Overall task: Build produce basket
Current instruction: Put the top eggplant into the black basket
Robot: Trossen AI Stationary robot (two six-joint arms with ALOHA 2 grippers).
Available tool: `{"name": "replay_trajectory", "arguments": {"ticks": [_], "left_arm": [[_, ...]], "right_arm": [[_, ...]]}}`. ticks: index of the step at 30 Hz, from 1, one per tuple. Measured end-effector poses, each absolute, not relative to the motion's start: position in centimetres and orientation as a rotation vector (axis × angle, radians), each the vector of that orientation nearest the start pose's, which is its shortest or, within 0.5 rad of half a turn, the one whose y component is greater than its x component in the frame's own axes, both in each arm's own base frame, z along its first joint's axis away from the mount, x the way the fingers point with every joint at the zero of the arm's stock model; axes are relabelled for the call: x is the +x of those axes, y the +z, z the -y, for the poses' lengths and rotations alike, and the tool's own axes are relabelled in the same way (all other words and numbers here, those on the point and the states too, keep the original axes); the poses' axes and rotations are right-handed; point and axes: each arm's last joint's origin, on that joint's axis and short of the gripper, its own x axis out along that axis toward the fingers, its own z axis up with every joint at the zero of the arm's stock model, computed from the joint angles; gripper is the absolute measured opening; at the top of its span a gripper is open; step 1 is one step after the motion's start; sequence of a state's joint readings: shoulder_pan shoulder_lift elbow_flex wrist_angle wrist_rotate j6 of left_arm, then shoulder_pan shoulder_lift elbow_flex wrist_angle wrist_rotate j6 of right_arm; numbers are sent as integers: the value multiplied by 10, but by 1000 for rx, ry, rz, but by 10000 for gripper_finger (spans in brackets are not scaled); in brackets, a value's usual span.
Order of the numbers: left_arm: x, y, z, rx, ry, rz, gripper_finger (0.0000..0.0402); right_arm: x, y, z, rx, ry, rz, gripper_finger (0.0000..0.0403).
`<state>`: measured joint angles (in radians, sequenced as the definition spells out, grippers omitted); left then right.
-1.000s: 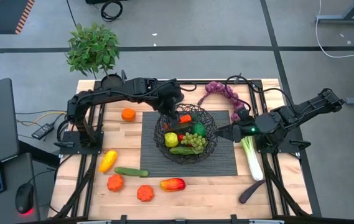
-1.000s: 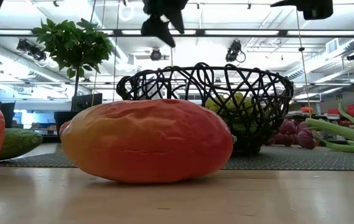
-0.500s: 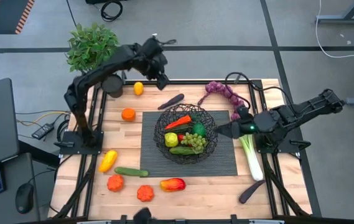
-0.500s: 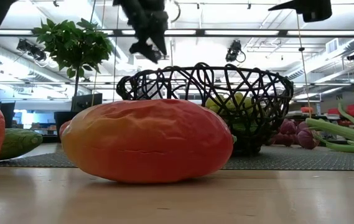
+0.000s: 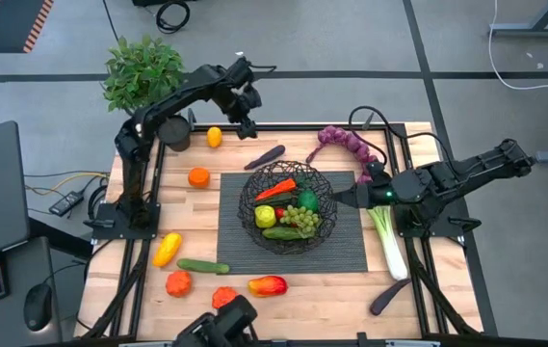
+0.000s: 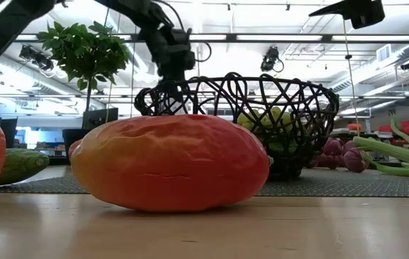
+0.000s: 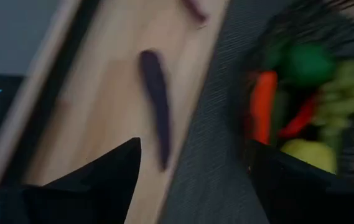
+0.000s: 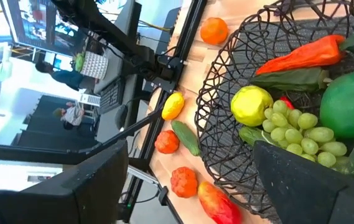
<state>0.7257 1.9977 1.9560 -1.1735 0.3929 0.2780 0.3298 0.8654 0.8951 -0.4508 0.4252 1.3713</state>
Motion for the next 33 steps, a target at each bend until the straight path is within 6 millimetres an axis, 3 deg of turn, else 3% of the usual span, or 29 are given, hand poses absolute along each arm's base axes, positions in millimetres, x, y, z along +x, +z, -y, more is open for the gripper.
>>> {"name": "replay_trajectory", "arguments": {"ticks": [7,15,24,33], "left_arm": [[325,269,-280,-447,88,-1075,295],[338,244,-283,-422,107,-1135,295],[370,231,-269,-303,233,-1145,291],[392,207,-251,-420,275,-1180,291]], "right_arm": [[173,334,-44,1239,-356,-243,348],[174,334,-39,1247,-381,-225,348],[175,333,-36,1254,-386,-224,348],[175,334,-37,1267,-371,-236,348]]}}
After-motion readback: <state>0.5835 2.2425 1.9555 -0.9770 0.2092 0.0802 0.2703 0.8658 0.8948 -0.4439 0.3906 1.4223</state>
